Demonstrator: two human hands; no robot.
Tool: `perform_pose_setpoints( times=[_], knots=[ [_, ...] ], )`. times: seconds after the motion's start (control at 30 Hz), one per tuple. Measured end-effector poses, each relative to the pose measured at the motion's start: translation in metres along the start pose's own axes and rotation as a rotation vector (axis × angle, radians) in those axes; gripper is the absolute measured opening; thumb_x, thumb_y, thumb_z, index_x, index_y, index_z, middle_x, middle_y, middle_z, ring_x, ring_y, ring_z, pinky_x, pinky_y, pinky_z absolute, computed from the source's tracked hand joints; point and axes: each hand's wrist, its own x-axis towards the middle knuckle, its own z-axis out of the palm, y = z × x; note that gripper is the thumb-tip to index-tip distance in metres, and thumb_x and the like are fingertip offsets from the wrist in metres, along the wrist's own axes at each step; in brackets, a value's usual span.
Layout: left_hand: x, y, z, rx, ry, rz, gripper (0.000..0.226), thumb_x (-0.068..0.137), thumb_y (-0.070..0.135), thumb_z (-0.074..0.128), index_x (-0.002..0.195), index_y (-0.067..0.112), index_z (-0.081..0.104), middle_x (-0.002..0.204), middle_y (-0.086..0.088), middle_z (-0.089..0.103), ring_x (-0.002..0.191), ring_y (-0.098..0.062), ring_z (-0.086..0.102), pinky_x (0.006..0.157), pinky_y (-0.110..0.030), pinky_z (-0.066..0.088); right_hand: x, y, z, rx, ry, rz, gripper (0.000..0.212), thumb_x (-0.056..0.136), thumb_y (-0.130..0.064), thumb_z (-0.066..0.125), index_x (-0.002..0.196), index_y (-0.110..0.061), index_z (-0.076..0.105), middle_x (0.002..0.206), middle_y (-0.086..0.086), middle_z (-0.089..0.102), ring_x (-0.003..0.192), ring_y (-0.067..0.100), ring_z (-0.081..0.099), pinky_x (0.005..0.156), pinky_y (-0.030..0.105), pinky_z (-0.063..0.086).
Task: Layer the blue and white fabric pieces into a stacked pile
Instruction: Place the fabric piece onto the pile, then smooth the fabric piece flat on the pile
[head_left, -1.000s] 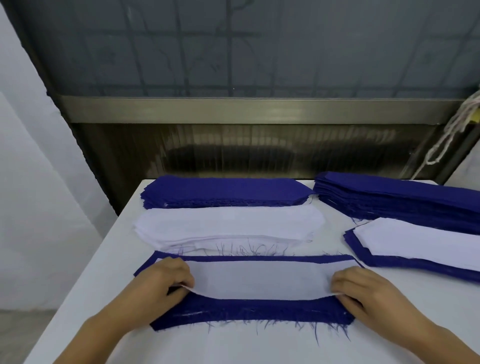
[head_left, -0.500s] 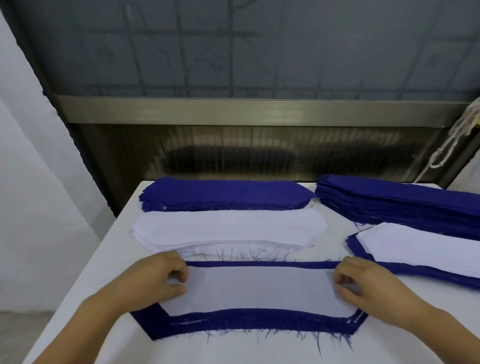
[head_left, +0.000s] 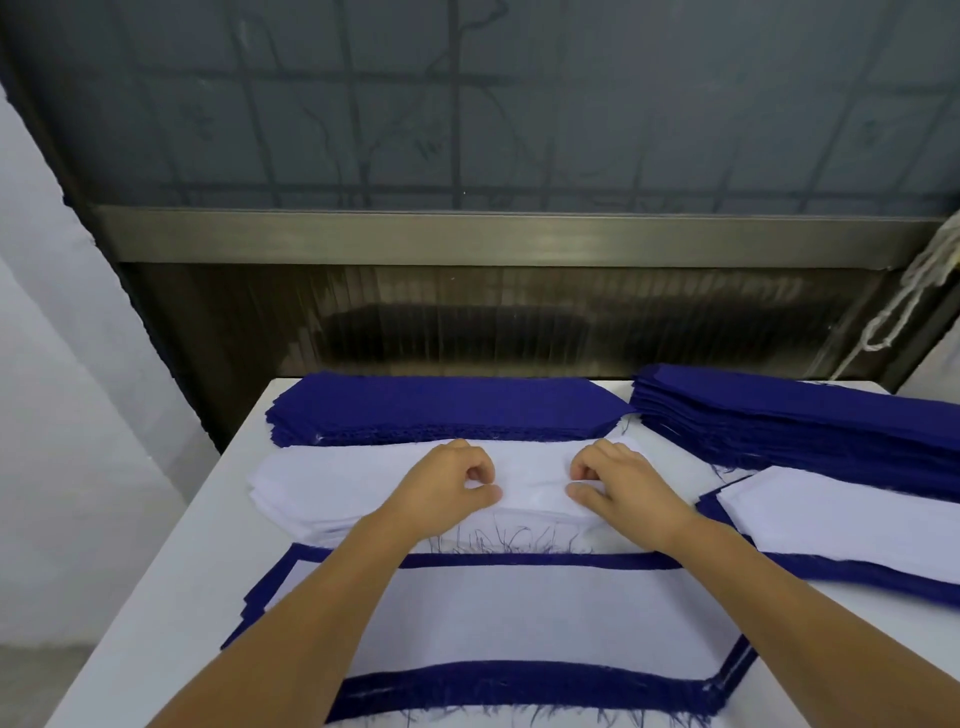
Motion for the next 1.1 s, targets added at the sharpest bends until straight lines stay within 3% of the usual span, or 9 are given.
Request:
perform_pose_setpoints(
  times=[0.23, 0.37, 0.5, 0.6, 0.67, 0.77, 0.87, 0.97, 1.1],
  knots=[
    [0.008, 0.001, 0.005, 0.04, -0.015, -0.035, 0.028, 0.077, 0.051, 0.073, 0.093, 0.031, 0.061, 0.096, 0.014, 0.052, 0.09, -0.004, 0.05, 0.075, -0.019, 0.041, 0.012, 0.003, -0.003, 0.233, -0.048, 0.091, 0.012, 0.092, -0.027, 0.062, 0.081, -0.028, 0.058, 0.084, -0.01, 0.055, 0.077, 0.003, 0.05, 0.069, 0.012, 0.042],
    [0.014, 0.004, 0.007, 0.105, -0.022, -0.065, 0.027, 0.078, 0.052, 0.071, 0.091, 0.033, 0.058, 0.094, 0.013, 0.051, 0.087, -0.007, 0.051, 0.072, -0.023, 0.043, 0.017, 0.002, -0.005, 0.293, -0.06, 0.137, 0.022, 0.097, -0.027, 0.055, 0.076, -0.024, 0.057, 0.08, -0.007, 0.055, 0.071, 0.002, 0.051, 0.067, 0.01, 0.042],
    [0.018, 0.004, 0.004, 0.098, -0.049, -0.041, 0.01, 0.09, 0.041, 0.061, 0.084, 0.034, 0.058, 0.088, 0.015, 0.052, 0.081, -0.009, 0.054, 0.075, -0.026, 0.049, 0.018, 0.0, -0.003, 0.323, -0.04, 0.188, 0.029, 0.1, -0.027, 0.05, 0.076, -0.014, 0.058, 0.077, -0.003, 0.054, 0.068, 0.007, 0.049, 0.064, 0.013, 0.041],
    [0.019, 0.004, 0.0, 0.087, -0.058, -0.032, 0.026, 0.095, 0.028, 0.054, 0.069, 0.035, 0.053, 0.078, 0.012, 0.055, 0.076, -0.013, 0.057, 0.075, -0.033, 0.053, 0.018, -0.002, -0.004, 0.322, -0.028, 0.201, 0.031, 0.099, -0.028, 0.051, 0.077, -0.008, 0.058, 0.077, 0.0, 0.054, 0.069, 0.011, 0.049, 0.068, 0.02, 0.043],
    [0.021, 0.003, -0.001, 0.065, -0.055, -0.062, 0.025, 0.093, 0.026, 0.058, 0.069, 0.033, 0.055, 0.075, 0.011, 0.059, 0.075, -0.013, 0.059, 0.073, -0.033, 0.053, 0.017, -0.003, -0.005, 0.319, -0.025, 0.211, 0.032, 0.097, -0.032, 0.053, 0.078, -0.007, 0.059, 0.078, 0.001, 0.055, 0.069, 0.012, 0.05, 0.069, 0.025, 0.045],
    [0.024, 0.003, 0.003, 0.059, -0.034, -0.111, 0.018, 0.088, 0.03, 0.066, 0.073, 0.03, 0.057, 0.074, 0.009, 0.06, 0.073, -0.013, 0.059, 0.069, -0.03, 0.05, 0.015, -0.008, -0.007, 0.299, -0.055, 0.21, 0.026, 0.09, -0.048, 0.059, 0.084, -0.023, 0.061, 0.085, -0.011, 0.058, 0.079, 0.009, 0.056, 0.072, 0.023, 0.047],
    [0.027, 0.006, 0.004, 0.044, -0.025, -0.159, 0.016, 0.086, 0.03, 0.069, 0.074, 0.025, 0.06, 0.073, 0.007, 0.059, 0.073, -0.015, 0.06, 0.07, -0.033, 0.052, 0.013, -0.014, -0.005, 0.145, -0.072, 0.17, 0.037, 0.086, -0.057, 0.059, 0.112, -0.031, 0.056, 0.102, -0.022, 0.05, 0.099, 0.004, 0.052, 0.082, 0.021, 0.044],
    [0.027, 0.006, 0.001, -0.016, -0.054, -0.187, 0.012, 0.083, 0.03, 0.073, 0.081, 0.021, 0.065, 0.077, 0.007, 0.061, 0.076, -0.016, 0.061, 0.074, -0.035, 0.055, 0.014, -0.018, -0.005, 0.106, 0.011, 0.075, 0.017, 0.096, -0.04, 0.051, 0.1, -0.025, 0.059, 0.093, -0.015, 0.055, 0.087, 0.007, 0.055, 0.08, 0.026, 0.047],
    [0.025, 0.005, -0.004, -0.142, -0.059, -0.187, 0.02, 0.083, 0.037, 0.071, 0.079, 0.018, 0.067, 0.079, 0.004, 0.064, 0.074, -0.011, 0.06, 0.064, -0.024, 0.048, 0.015, -0.016, -0.005, 0.147, 0.011, 0.095, 0.019, 0.1, -0.026, 0.047, 0.088, -0.017, 0.06, 0.085, -0.004, 0.056, 0.078, 0.012, 0.055, 0.076, 0.028, 0.05]
  ],
)
